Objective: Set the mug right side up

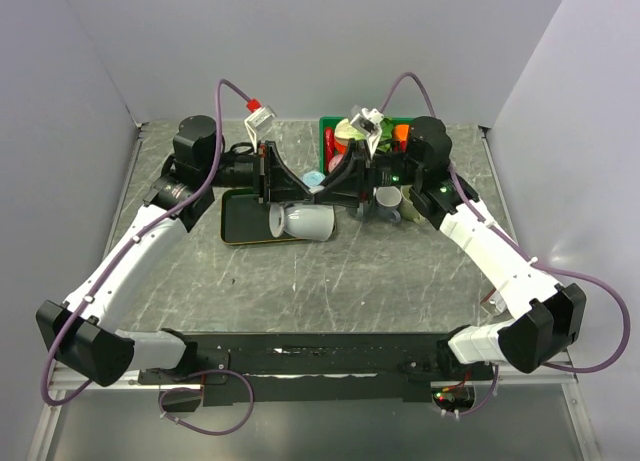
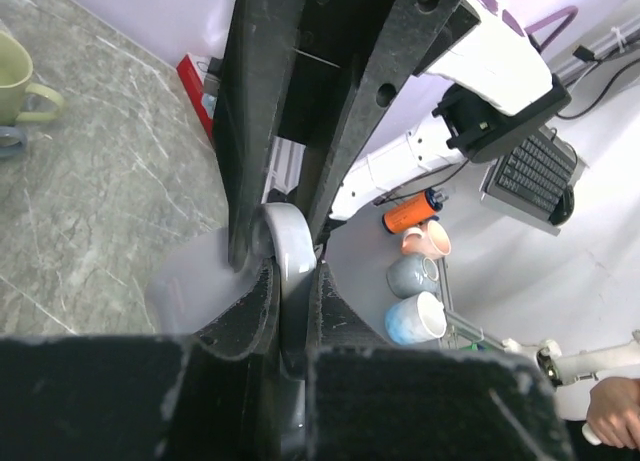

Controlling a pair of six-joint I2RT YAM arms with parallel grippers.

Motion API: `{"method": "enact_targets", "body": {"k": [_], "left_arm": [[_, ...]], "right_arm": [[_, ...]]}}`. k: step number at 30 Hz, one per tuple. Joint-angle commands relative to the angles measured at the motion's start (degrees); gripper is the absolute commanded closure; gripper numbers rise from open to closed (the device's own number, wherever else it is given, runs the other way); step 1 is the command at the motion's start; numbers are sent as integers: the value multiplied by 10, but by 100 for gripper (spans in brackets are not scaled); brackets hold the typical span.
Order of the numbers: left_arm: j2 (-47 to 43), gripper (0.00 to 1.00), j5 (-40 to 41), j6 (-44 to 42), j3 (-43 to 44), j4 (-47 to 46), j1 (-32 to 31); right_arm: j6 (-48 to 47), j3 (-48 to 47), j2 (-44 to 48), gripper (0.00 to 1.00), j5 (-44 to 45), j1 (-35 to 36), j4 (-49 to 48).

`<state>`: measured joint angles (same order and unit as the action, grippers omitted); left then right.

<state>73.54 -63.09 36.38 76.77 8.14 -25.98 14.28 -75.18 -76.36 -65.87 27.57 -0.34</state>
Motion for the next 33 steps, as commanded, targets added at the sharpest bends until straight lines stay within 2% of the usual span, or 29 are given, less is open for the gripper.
{"method": "enact_targets", "body": {"k": [1,3,7,9,10,12,15,18,19,20,23,26,29,33], "left_arm": [[-20,99,-11,11,3,-44,-3],[-20,99,-6,9,2,-38,-3],[-11,99,4,-10,11,-3,-3],[-7,90,8,-17,14,7,-3],[-1,76,10,-21,15,17,-3],[2,40,24,-35,19,31,-3],[5,1,61,-57,22,56,-3],[-2,4,148,-97,30,97,-2],[-6,4,174,-107,34,109,-2],[-6,4,241,-123,46,123,-2],[-5,4,339,-135,64,168,1],[-4,4,395,-134,64,178,4],[-5,4,414,-130,63,180,5],[1,4,444,-127,60,188,5]], "right_arm": [[-19,-36,-10,78,-4,8,1],[-33,-39,-8,100,6,8,29],[-79,-51,1,100,42,8,86],[-106,-60,4,100,63,9,122],[-115,-73,4,100,71,8,134],[-156,-84,9,100,103,8,177],[-209,-99,20,100,149,8,238],[-292,-129,27,100,205,8,314],[-315,-148,27,100,255,8,370],[-362,-159,25,100,285,7,404],[-447,-187,11,100,403,8,509],[-500,-179,10,100,519,6,550],[-550,-178,3,100,603,-1,596],[-607,-141,11,100,678,-26,631]]}}
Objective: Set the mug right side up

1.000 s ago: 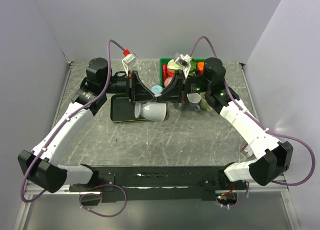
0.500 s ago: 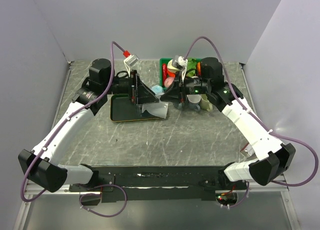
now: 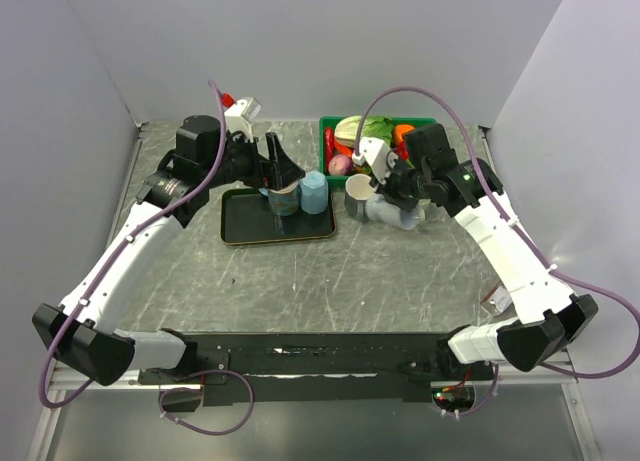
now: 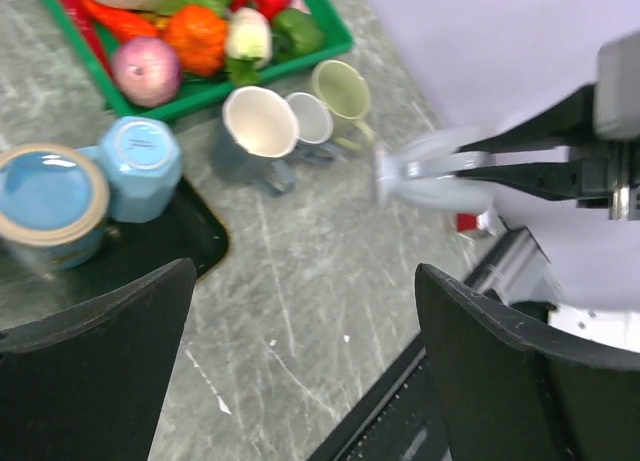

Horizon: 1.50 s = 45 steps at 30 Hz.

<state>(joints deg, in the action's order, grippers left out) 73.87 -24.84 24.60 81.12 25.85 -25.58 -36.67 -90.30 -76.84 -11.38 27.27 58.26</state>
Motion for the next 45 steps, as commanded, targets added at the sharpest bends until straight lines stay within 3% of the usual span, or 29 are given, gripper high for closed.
{"method": "enact_targets", "body": {"k": [1,8,19,31,39,41,43,45], "left_arm": [[0,4,65,-9,16,13,2],[5,4,69,-4,-1,7,4],[-16,4,44,0,-53,-52,13],[6,4,38,-24,-44,-41,15],[21,4,29,-21,-41,-43,15],[22,4,30,-20,-43,-44,15],[23,4,31,-20,-44,-44,16],[23,4,30,-19,-46,-46,15]], "right_arm": [[-124,18,21,100,141,-27,55],[-191,76,12,100,150,-53,107],[-240,159,-73,100,231,-140,1],[-240,110,-223,100,293,-168,-81],[-245,110,-242,100,295,-173,-100],[-241,121,-235,91,282,-172,-98],[-224,125,-234,73,274,-173,-97],[-211,124,-236,68,245,-174,-84]]}}
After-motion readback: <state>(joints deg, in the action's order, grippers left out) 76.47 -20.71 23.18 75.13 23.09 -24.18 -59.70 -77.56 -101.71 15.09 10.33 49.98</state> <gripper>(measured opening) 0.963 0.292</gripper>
